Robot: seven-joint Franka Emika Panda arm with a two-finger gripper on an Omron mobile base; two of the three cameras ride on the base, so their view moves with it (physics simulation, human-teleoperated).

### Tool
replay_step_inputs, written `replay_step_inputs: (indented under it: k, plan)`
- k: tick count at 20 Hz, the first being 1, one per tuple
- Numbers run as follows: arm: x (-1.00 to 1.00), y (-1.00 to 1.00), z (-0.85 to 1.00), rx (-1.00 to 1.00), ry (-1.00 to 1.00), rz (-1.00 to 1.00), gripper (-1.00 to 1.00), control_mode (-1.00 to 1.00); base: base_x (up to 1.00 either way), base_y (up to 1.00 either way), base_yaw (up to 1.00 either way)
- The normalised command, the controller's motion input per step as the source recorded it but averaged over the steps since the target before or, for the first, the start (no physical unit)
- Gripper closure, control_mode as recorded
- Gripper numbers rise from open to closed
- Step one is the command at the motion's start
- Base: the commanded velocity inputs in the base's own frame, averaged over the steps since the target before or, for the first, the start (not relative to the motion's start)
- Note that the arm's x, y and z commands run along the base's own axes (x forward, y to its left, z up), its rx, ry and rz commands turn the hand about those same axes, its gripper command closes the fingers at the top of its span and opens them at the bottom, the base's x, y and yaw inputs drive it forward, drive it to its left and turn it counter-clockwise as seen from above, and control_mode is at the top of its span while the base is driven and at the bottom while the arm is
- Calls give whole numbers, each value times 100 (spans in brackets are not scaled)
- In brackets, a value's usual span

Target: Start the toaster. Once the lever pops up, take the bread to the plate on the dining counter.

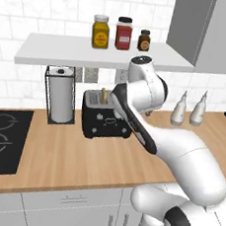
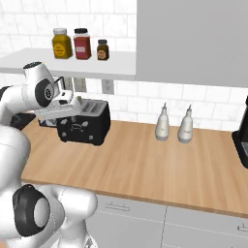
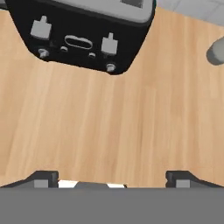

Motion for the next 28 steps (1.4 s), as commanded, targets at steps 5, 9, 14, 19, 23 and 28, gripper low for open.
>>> replay_step_inputs:
  k: [5, 9, 14, 19, 23, 28]
  plan:
    - [50, 95, -24, -8, 2, 11, -100, -100, 0, 0, 0]
    - [37, 67, -25, -13, 0, 2, -100, -100, 0, 0, 0]
    - [40, 29, -42, -33, 0, 1, -100, -100, 0, 0, 0]
    - [31, 1, -41, -23, 0, 4, -100, -100, 0, 0, 0]
    - [28, 8, -29, -15, 0, 7, -100, -100, 0, 0, 0]
    - [12, 15, -4, -19, -3, 4, -100, -100, 0, 0, 0]
